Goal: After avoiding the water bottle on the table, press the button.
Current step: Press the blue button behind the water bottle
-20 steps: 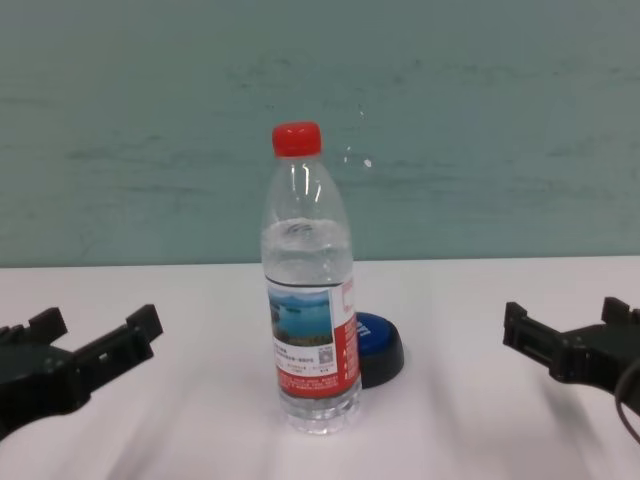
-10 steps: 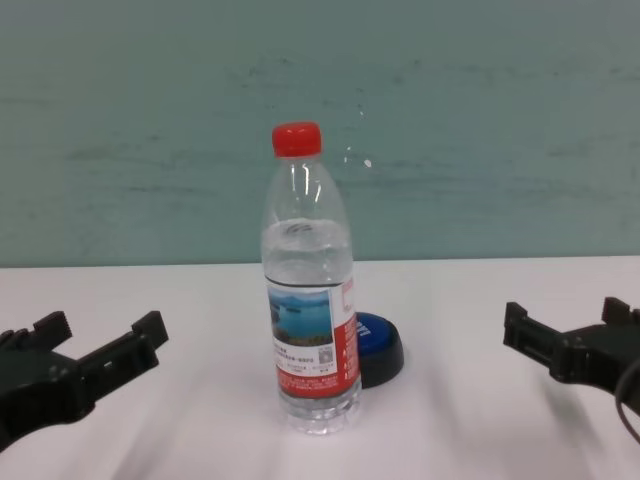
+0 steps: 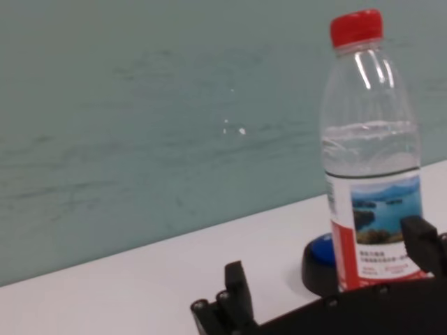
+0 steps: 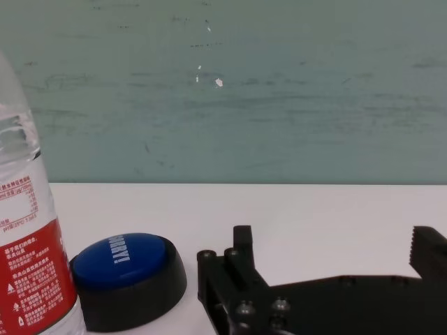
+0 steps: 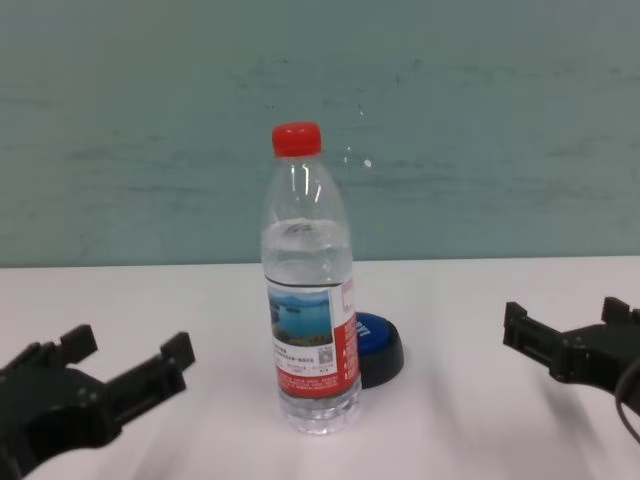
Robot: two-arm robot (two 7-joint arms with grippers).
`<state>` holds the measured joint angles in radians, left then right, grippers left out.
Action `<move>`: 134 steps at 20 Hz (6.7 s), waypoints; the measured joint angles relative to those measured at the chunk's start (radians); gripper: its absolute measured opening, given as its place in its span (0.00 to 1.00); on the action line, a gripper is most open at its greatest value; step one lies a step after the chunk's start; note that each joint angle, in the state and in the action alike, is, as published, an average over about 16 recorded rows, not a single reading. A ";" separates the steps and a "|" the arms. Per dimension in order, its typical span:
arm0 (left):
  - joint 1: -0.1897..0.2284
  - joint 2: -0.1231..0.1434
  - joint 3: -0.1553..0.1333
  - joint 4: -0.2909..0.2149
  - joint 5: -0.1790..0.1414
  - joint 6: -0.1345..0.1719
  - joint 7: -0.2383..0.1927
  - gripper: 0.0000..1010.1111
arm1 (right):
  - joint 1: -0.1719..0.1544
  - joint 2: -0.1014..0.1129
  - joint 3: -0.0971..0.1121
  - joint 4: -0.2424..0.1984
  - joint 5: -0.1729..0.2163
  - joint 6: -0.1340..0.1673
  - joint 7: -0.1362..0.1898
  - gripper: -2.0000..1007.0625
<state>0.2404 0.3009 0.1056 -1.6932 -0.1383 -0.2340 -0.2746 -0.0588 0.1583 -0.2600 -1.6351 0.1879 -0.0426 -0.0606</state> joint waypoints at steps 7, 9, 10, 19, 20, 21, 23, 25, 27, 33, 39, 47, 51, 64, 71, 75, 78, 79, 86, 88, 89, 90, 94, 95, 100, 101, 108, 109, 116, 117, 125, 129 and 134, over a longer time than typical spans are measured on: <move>-0.011 -0.009 0.019 0.018 0.034 -0.006 0.012 1.00 | 0.000 0.000 0.000 0.000 0.000 0.000 0.000 1.00; -0.015 -0.013 0.024 0.023 0.042 -0.007 0.016 1.00 | 0.000 0.000 0.000 0.000 0.000 0.000 0.000 1.00; -0.017 -0.015 0.026 0.026 0.046 -0.007 0.018 1.00 | 0.000 0.000 0.000 0.000 0.000 0.000 0.000 1.00; -0.031 -0.031 0.042 0.040 0.072 -0.006 0.029 1.00 | 0.000 0.000 0.000 0.000 0.000 0.000 0.000 1.00; -0.032 -0.033 0.044 0.041 0.074 -0.006 0.030 1.00 | 0.000 0.000 0.000 0.000 0.000 0.000 0.000 1.00; -0.034 -0.035 0.045 0.042 0.075 -0.005 0.031 1.00 | 0.000 0.000 0.000 0.000 0.000 0.000 0.000 1.00; -0.037 -0.038 0.048 0.043 0.078 -0.004 0.033 1.00 | 0.000 0.000 0.000 0.000 0.000 0.000 0.000 1.00; -0.040 -0.042 0.051 0.044 0.080 -0.003 0.035 1.00 | 0.000 0.000 0.000 0.000 0.000 0.000 0.000 1.00; -0.044 -0.045 0.053 0.046 0.082 -0.003 0.037 1.00 | 0.000 0.000 0.000 0.000 0.000 0.000 0.000 1.00; -0.056 -0.055 0.058 0.052 0.087 0.002 0.043 1.00 | 0.000 0.000 0.000 0.000 0.000 0.000 0.000 1.00; -0.065 -0.061 0.062 0.057 0.089 0.007 0.047 1.00 | 0.000 0.000 0.000 0.000 0.000 0.000 0.000 1.00; -0.073 -0.067 0.065 0.062 0.091 0.011 0.050 1.00 | 0.000 0.000 0.000 0.000 0.000 0.000 0.000 1.00; -0.077 -0.070 0.067 0.065 0.093 0.012 0.051 1.00 | 0.000 0.000 0.000 0.000 0.000 0.000 0.000 1.00; -0.087 -0.079 0.072 0.082 0.103 0.012 0.059 1.00 | 0.000 0.000 0.000 0.000 0.000 0.000 0.000 1.00; -0.098 -0.086 0.076 0.094 0.111 0.009 0.064 1.00 | 0.000 0.000 0.000 0.000 0.000 0.000 0.000 1.00; -0.104 -0.090 0.079 0.099 0.115 0.008 0.066 1.00 | 0.000 0.000 0.000 0.000 0.000 0.000 0.000 1.00; -0.109 -0.093 0.081 0.102 0.117 0.006 0.067 1.00 | 0.000 0.000 0.000 0.000 0.000 0.000 0.000 1.00; -0.110 -0.094 0.082 0.103 0.118 0.006 0.067 1.00 | 0.000 0.000 0.000 0.000 0.000 0.000 0.000 1.00; -0.115 -0.098 0.087 0.106 0.122 0.004 0.068 1.00 | 0.000 0.000 0.000 0.000 0.000 0.000 0.000 1.00; -0.116 -0.099 0.089 0.107 0.124 0.003 0.068 1.00 | 0.000 0.000 0.000 0.000 0.000 0.000 0.000 1.00; -0.116 -0.099 0.090 0.107 0.124 0.003 0.069 1.00 | 0.000 0.000 0.000 0.000 0.000 0.000 0.000 1.00; -0.117 -0.100 0.090 0.108 0.125 0.002 0.069 1.00 | 0.000 0.000 0.000 0.000 0.000 0.000 0.000 1.00; -0.119 -0.101 0.092 0.110 0.128 0.001 0.070 1.00 | 0.000 0.000 0.000 0.000 0.000 0.000 0.000 1.00; -0.120 -0.101 0.093 0.111 0.129 0.001 0.070 1.00 | 0.000 0.000 0.000 0.000 0.000 0.000 0.000 1.00; -0.123 -0.104 0.095 0.115 0.134 -0.002 0.073 1.00 | 0.000 0.000 0.000 0.000 0.000 0.000 0.000 1.00; -0.124 -0.104 0.095 0.116 0.134 -0.002 0.073 1.00 | 0.000 0.000 0.000 0.000 0.000 0.000 0.000 1.00; -0.129 -0.108 0.098 0.124 0.141 -0.004 0.076 1.00 | 0.000 0.000 0.000 0.000 0.000 0.000 0.000 1.00; -0.129 -0.108 0.098 0.125 0.142 -0.004 0.077 1.00 | 0.000 0.000 0.000 0.000 0.000 0.000 0.000 1.00; -0.133 -0.110 0.100 0.131 0.145 -0.005 0.078 1.00 | 0.000 0.000 0.000 0.000 0.000 0.000 0.000 1.00; -0.133 -0.111 0.099 0.131 0.145 -0.005 0.079 1.00 | 0.000 0.000 0.000 0.000 0.000 0.000 0.000 1.00; -0.133 -0.108 0.091 0.133 0.138 -0.001 0.077 1.00 | 0.000 0.000 0.000 0.000 0.000 0.000 0.000 1.00; -0.131 -0.104 0.082 0.132 0.131 0.005 0.075 1.00 | 0.000 0.000 0.000 0.000 0.000 0.000 0.000 1.00; -0.127 -0.097 0.069 0.132 0.122 0.012 0.075 1.00 | 0.000 0.000 0.000 0.000 0.000 0.000 0.000 1.00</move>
<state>0.1137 0.2037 0.1746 -1.5613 -0.0162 -0.2222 -0.1999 -0.0587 0.1582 -0.2600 -1.6351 0.1879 -0.0426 -0.0606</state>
